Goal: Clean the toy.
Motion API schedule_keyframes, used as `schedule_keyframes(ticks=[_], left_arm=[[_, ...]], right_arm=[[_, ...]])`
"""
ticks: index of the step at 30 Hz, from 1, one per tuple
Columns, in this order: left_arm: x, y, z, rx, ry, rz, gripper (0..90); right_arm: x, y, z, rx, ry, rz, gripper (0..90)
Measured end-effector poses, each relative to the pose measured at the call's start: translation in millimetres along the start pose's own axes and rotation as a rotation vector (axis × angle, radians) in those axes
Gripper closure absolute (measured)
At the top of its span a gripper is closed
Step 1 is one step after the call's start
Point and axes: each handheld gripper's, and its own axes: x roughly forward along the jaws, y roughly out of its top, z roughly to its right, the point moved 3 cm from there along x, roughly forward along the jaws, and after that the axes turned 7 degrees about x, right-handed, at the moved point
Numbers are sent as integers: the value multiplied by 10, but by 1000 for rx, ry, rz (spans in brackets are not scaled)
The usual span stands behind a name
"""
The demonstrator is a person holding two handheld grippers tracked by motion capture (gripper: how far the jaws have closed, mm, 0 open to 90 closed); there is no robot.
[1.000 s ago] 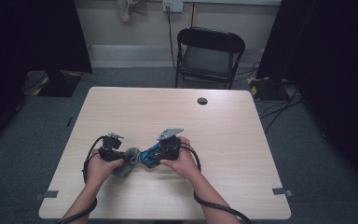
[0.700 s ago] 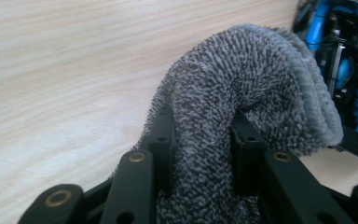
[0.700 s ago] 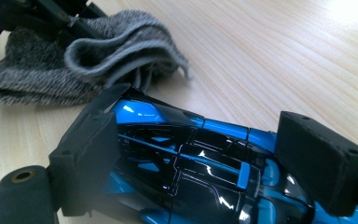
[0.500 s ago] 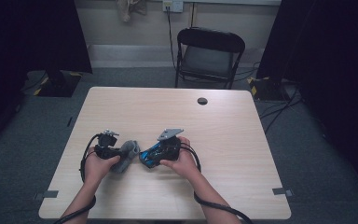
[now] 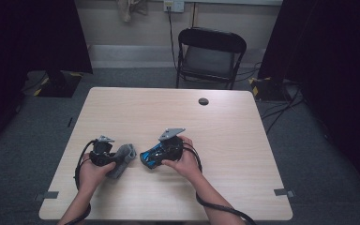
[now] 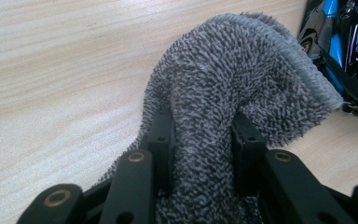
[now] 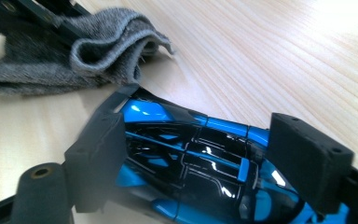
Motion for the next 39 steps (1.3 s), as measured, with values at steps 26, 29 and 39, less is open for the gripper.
schedule_keyframes(ticks=[26,29,39], left_arm=[[1,-16,31,5,3,7,648],[1,-16,31,5,3,8,645],[8,-1,49,1,7,18,598]], right_arm=[[-53,-153,24,106,-141,-8,113],[-44,-160,20,103,-144,-2,97],[-12,-185,-1,99,-157,17,52]])
